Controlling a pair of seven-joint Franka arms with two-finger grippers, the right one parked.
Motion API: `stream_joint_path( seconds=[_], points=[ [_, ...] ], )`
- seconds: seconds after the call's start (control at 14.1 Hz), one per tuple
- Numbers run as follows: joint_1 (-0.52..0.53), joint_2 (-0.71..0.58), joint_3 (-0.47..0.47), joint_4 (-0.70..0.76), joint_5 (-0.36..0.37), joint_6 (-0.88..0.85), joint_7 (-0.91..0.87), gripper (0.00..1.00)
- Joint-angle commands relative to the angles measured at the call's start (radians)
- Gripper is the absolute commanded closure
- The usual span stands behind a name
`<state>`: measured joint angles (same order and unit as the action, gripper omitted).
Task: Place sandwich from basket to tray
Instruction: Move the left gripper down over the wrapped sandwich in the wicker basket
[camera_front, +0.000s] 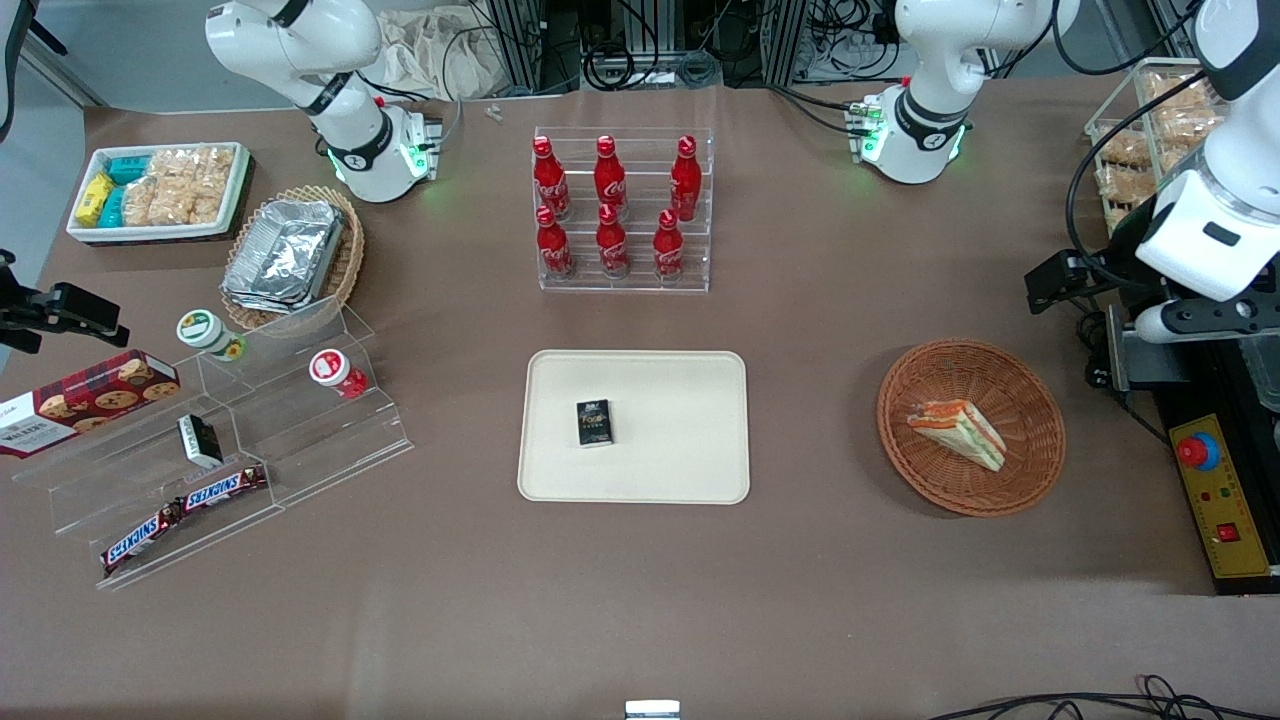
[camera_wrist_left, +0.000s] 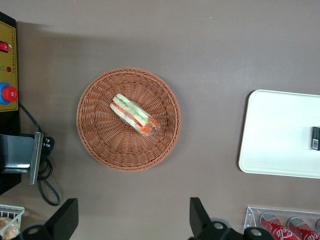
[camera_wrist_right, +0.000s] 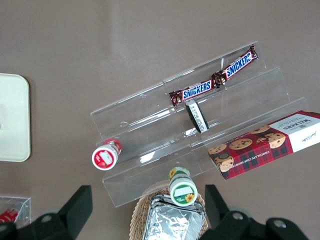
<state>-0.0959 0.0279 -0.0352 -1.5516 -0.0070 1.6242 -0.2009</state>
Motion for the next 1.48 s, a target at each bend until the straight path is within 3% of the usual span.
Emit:
stream_joint_path(
  seconds=[0.0,0.71,1.13,1.41],
  points=[
    [-0.016,0.007,0.014,0.031,-0.001,-0.029,0.006,0.00],
    [-0.002,-0.002,0.024,-0.053,-0.007,-0.046,-0.138,0.00],
    [0.036,-0.011,0.037,-0.240,-0.004,0.138,-0.290,0.00],
    [0.058,0.001,0.038,-0.399,-0.004,0.354,-0.374,0.00]
  ],
)
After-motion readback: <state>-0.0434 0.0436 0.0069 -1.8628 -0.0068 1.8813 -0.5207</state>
